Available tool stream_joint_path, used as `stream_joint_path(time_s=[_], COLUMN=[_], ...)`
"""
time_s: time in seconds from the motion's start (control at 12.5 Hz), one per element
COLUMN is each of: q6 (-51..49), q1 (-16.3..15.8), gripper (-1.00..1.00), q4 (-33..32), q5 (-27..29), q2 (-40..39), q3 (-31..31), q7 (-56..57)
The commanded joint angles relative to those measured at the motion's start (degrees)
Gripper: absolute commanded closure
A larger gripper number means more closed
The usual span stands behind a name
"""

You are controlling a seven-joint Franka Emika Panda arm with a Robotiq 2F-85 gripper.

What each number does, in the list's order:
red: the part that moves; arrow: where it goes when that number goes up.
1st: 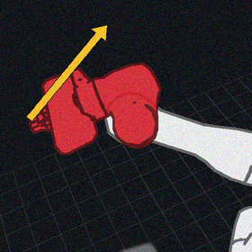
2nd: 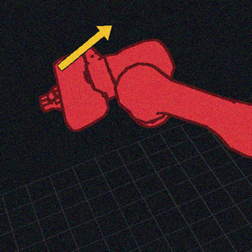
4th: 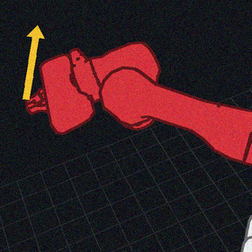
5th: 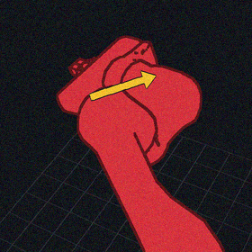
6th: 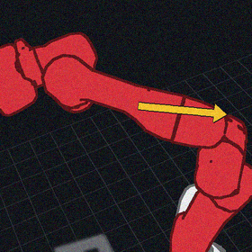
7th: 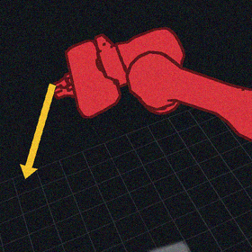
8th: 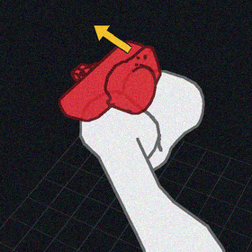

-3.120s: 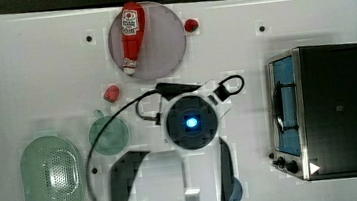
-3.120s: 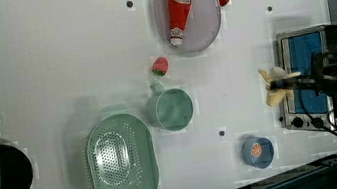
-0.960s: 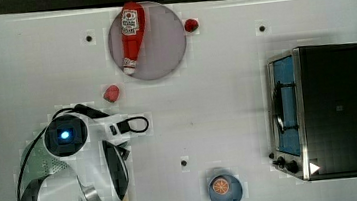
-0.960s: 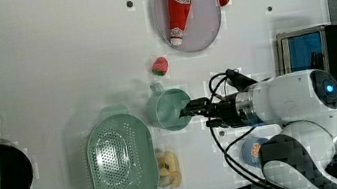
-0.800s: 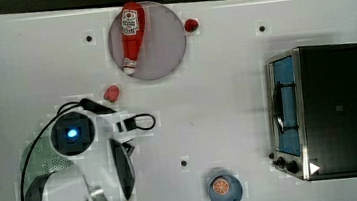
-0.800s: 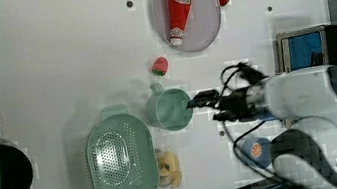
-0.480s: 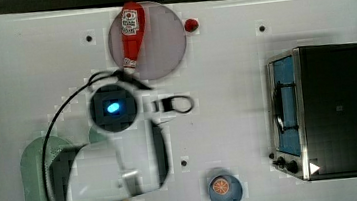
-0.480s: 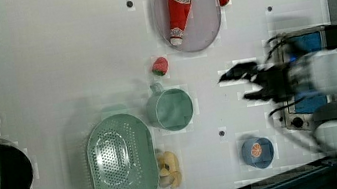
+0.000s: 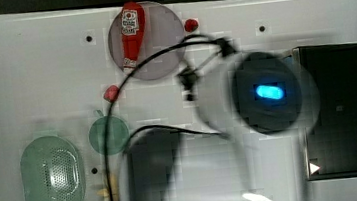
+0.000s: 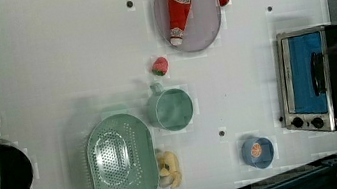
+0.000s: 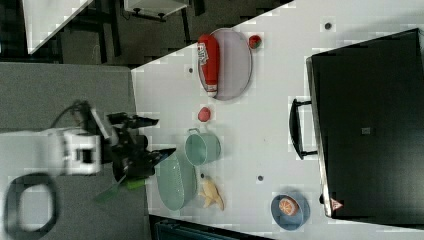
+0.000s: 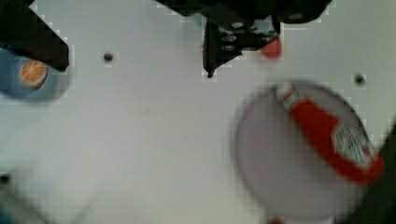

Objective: Pick Banana and place it in mug.

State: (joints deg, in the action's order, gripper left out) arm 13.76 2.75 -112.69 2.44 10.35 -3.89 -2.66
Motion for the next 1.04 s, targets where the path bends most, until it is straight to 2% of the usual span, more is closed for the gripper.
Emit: stream_joint_path(time_s=[0.08, 0.32, 1.04], q6=[-7.8, -12.4, -12.2], q1=[-0.5, -0.4, -0.5], gripper=[-1.0, -1.0, -1.0], q4=[5.5, 7.5, 7.2], q5=[-2.3, -2.9, -2.9], q2=[0.7, 0.9, 0.5], q3=[1.2, 1.0, 0.5], q7=[1.3, 1.3, 1.3])
